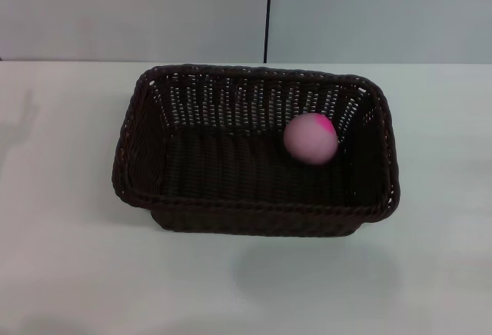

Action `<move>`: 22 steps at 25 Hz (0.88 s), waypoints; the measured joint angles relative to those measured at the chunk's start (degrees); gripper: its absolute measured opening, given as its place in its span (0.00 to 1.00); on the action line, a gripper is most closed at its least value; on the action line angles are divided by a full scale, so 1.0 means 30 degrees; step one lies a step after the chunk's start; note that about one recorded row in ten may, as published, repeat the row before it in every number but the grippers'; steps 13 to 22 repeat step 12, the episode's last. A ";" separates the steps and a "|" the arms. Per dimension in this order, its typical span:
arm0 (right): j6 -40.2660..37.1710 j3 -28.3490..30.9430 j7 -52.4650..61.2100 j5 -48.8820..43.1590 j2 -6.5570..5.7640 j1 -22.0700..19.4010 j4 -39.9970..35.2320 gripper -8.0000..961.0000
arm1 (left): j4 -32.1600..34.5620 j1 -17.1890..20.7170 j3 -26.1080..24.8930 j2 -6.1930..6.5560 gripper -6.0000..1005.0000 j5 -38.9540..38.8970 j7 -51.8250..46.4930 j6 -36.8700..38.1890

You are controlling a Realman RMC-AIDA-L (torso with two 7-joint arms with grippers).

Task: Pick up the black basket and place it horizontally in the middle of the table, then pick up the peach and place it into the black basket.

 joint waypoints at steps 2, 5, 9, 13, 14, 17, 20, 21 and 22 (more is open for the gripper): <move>0.0004 0.0003 0.0000 0.0000 0.0000 0.0000 0.0009 0.67 | 0.0013 -0.0014 -0.0009 0.0001 0.80 -0.0006 0.0005 -0.0002; 0.0023 0.0007 0.0000 0.0000 0.0000 -0.0001 0.0041 0.67 | 0.0051 -0.0032 -0.0020 0.0004 0.80 -0.0014 0.0011 -0.0002; 0.0130 0.0011 -0.0009 0.0000 0.0001 -0.0007 0.0169 0.67 | 0.0084 -0.0097 -0.0164 0.0014 0.80 -0.0029 0.0017 0.0002; 0.0253 0.0012 -0.0028 0.0000 0.0000 -0.0013 0.0212 0.67 | 0.0052 -0.0114 -0.0235 0.0015 0.80 -0.0033 0.0017 0.0006; 0.0253 0.0012 -0.0028 0.0000 0.0000 -0.0013 0.0212 0.67 | 0.0052 -0.0114 -0.0235 0.0015 0.80 -0.0033 0.0017 0.0006; 0.0253 0.0012 -0.0028 0.0000 0.0000 -0.0013 0.0212 0.67 | 0.0052 -0.0114 -0.0235 0.0015 0.80 -0.0033 0.0017 0.0006; 0.0253 0.0012 -0.0028 0.0000 0.0000 -0.0013 0.0212 0.67 | 0.0052 -0.0114 -0.0235 0.0015 0.80 -0.0033 0.0017 0.0006; 0.0253 0.0012 -0.0028 0.0000 0.0000 -0.0013 0.0212 0.67 | 0.0052 -0.0114 -0.0235 0.0015 0.80 -0.0033 0.0017 0.0006; 0.0253 0.0012 -0.0028 0.0000 0.0000 -0.0013 0.0212 0.67 | 0.0052 -0.0114 -0.0235 0.0015 0.80 -0.0033 0.0017 0.0006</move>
